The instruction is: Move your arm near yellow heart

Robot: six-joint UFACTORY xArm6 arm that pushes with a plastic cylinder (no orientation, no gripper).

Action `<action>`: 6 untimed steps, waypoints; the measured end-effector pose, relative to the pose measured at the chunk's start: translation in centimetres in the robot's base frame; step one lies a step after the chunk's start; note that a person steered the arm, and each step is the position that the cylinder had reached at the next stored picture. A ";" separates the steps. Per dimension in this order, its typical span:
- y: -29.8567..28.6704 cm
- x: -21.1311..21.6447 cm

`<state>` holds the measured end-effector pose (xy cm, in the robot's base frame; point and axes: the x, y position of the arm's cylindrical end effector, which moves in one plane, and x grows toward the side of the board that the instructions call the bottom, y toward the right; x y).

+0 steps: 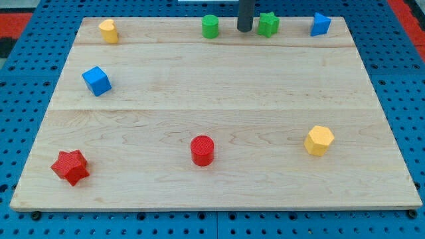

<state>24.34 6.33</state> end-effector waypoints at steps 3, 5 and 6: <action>-18.3 2.8; -24.8 -5.2; -28.7 -4.8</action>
